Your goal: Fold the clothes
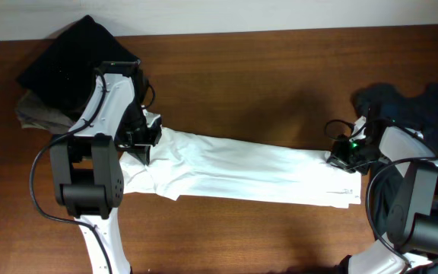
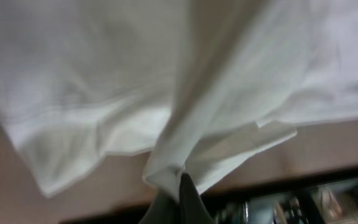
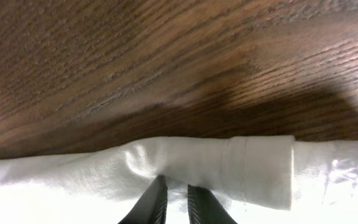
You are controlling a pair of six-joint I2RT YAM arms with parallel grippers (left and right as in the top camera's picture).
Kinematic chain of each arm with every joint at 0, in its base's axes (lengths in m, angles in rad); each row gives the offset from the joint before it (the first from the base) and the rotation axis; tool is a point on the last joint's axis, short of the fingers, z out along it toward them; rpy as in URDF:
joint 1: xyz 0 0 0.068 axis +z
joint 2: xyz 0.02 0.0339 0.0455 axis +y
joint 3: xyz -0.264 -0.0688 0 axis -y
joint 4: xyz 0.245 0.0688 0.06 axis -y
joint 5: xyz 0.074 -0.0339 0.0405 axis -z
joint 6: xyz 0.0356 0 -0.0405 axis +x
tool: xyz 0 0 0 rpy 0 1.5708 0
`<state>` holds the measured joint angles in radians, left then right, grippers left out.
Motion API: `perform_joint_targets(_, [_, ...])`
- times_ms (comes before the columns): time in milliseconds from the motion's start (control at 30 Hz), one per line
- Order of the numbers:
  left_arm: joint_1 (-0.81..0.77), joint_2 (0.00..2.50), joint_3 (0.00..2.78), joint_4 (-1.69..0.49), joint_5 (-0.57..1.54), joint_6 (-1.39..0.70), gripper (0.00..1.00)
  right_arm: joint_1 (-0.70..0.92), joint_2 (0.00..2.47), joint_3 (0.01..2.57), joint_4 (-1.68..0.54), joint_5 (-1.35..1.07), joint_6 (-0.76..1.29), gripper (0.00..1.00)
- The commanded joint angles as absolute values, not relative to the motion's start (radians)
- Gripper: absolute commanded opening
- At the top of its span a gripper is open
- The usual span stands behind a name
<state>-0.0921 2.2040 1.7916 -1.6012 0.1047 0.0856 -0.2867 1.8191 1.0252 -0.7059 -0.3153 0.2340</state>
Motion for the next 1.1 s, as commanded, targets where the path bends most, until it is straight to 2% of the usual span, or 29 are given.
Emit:
perform_joint_targets(0, [-0.086, 2.191, 1.816, -1.663, 0.067, 0.079, 0.01, -0.282, 1.841, 0.973, -0.68, -0.303, 0.268, 0.17])
perform_joint_targets(133, [-0.087, 2.191, 1.814, -1.689, 0.014, 0.059, 0.01, -0.282, 1.841, 0.973, -0.68, -0.303, 0.268, 0.17])
perform_joint_targets(233, [-0.082, 2.191, 1.814, -1.663, -0.21, -0.074, 0.01, -0.282, 1.841, 0.973, -0.68, -0.303, 0.268, 0.17])
perform_joint_targets(267, [-0.078, 2.191, 1.814, -1.625, -0.224, -0.078, 0.02, -0.282, 1.841, 0.973, -0.68, -0.303, 0.268, 0.17])
perform_joint_targets(333, [-0.069, 2.191, 1.814, -1.594, -0.227, -0.079, 0.18, -0.282, 1.841, 0.973, -0.681, -0.303, 0.268, 0.17])
perform_joint_targets(367, [-0.062, 2.191, 1.815, -1.563, -0.226, -0.079, 0.34, -0.282, 1.841, 0.973, -0.681, -0.303, 0.267, 0.17])
perform_joint_targets(433, [-0.056, 2.191, 1.835, -1.548, -0.224, -0.079, 0.4, -0.282, 1.841, 0.973, -0.681, -0.303, 0.268, 0.17])
perform_joint_targets(533, [-0.066, 2.191, 1.96, -1.512, -0.072, -0.017, 0.41, -0.282, 1.841, 0.973, -0.68, -0.303, 0.267, 0.18])
perform_joint_targets(667, [-0.129, 2.191, 2.041, -1.325, 0.075, 0.129, 0.41, -0.282, 1.841, 0.973, -0.68, -0.303, 0.268, 0.22])
perform_joint_targets(800, [-0.202, 2.213, 2.003, -1.253, 0.007, 0.186, 0.4, -0.282, 1.841, 0.973, -0.681, -0.303, 0.268, 0.22])
perform_joint_targets(900, [-0.215, 2.244, 1.965, -1.237, 0.007, 0.235, 0.24, -0.282, 1.841, 0.973, -0.68, -0.303, 0.268, 0.23])
perform_joint_targets(1067, [-0.213, 2.313, 1.963, -1.276, -0.049, 0.234, 0.24, -0.282, 1.841, 0.973, -0.685, -0.303, 0.267, 0.23])
